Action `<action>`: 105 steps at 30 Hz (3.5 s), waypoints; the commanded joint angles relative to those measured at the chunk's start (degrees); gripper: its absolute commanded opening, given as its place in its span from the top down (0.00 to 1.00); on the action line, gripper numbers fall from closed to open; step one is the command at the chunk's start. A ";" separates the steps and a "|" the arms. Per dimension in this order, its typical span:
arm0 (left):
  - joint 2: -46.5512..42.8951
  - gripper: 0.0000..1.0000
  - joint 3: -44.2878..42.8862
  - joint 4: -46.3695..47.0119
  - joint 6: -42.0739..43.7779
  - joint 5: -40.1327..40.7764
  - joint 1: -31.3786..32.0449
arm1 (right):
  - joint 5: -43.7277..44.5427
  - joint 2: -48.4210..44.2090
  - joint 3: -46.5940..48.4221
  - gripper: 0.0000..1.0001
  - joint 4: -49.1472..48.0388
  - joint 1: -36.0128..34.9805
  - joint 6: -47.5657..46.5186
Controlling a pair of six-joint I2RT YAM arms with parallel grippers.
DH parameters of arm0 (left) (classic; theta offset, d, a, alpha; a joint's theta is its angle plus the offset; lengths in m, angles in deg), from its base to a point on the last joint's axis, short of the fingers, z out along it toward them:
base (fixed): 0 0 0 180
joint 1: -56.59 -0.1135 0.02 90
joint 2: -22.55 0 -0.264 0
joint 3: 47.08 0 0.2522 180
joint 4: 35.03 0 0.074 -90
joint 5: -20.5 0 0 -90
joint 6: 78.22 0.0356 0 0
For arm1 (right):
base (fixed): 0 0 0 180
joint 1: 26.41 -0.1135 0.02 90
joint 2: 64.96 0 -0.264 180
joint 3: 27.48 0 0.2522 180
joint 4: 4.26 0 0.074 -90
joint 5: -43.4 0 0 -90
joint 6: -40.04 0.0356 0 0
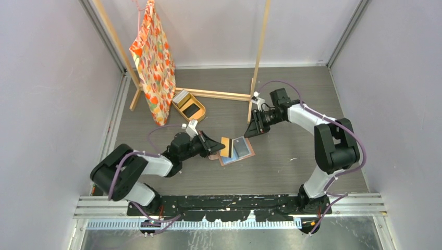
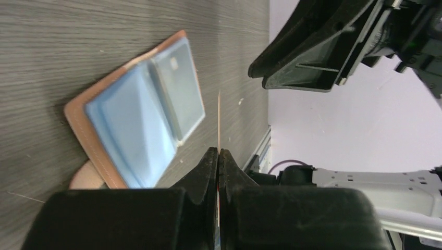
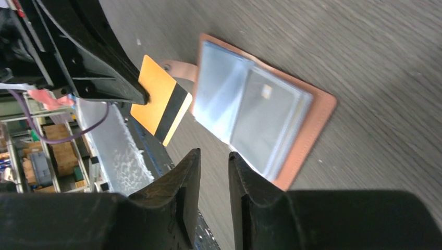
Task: Put the credit cards into the card holder
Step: Pick up the credit card from the storage box, then insert the credit card into the card holder.
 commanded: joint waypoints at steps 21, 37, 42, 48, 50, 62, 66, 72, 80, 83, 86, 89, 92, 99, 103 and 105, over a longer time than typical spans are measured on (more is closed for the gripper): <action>27.78 0.99 1.12 32.52 -7.22 2.82 0.50 | 14.19 11.88 10.09 0.70 17.97 -4.52 -13.62; 30.86 0.99 1.21 33.36 -8.52 4.16 1.09 | 16.80 13.79 11.27 0.73 19.68 -5.39 -14.32; 31.44 1.00 1.79 33.36 -9.28 5.59 1.16 | 17.07 14.36 11.52 0.73 20.14 -5.65 -14.48; 31.13 0.99 2.03 33.27 -10.10 6.03 1.44 | 17.20 14.54 11.71 0.74 20.21 -6.13 -14.41; 31.42 0.99 1.71 33.27 -10.40 5.93 1.74 | 17.28 14.52 11.76 0.74 20.16 -6.25 -14.37; 32.77 0.99 0.33 33.27 -10.55 5.76 2.60 | 17.47 14.76 11.78 0.74 20.34 -6.52 -14.50; 32.96 0.99 0.17 33.27 -10.69 6.47 2.67 | 17.62 15.04 11.88 0.74 20.48 -6.66 -14.55; 33.52 0.99 -0.40 33.22 -10.97 7.06 2.73 | 17.67 15.50 12.08 0.75 20.71 -6.98 -14.59; 34.14 1.00 -1.74 32.28 -11.20 8.10 3.23 | 17.38 15.46 12.22 0.77 20.77 -7.17 -14.60; 33.59 1.00 -2.56 30.89 -10.95 8.49 3.66 | 17.29 15.50 12.18 0.77 20.92 -7.30 -14.61; 33.14 0.99 -2.92 29.78 -10.55 9.06 4.06 | 17.26 15.45 12.23 0.77 20.86 -7.33 -14.67; 33.19 1.00 -2.83 29.68 -10.26 9.62 4.46 | 17.15 15.44 12.28 0.77 20.97 -7.28 -14.68; 33.34 0.99 -2.78 29.59 -10.61 9.47 4.64 | 17.04 15.32 12.27 0.77 21.07 -7.28 -14.61; 29.62 0.99 -0.73 26.78 -13.37 9.63 5.52 | 17.07 15.17 12.30 0.77 20.99 -7.30 -14.59; 26.63 0.99 -0.45 23.42 -13.70 9.37 5.72 | 17.03 15.04 12.32 0.77 20.95 -7.36 -14.59; 26.06 0.99 -0.45 22.82 -13.91 9.34 5.81 | 17.10 15.00 12.31 0.77 21.00 -7.43 -14.59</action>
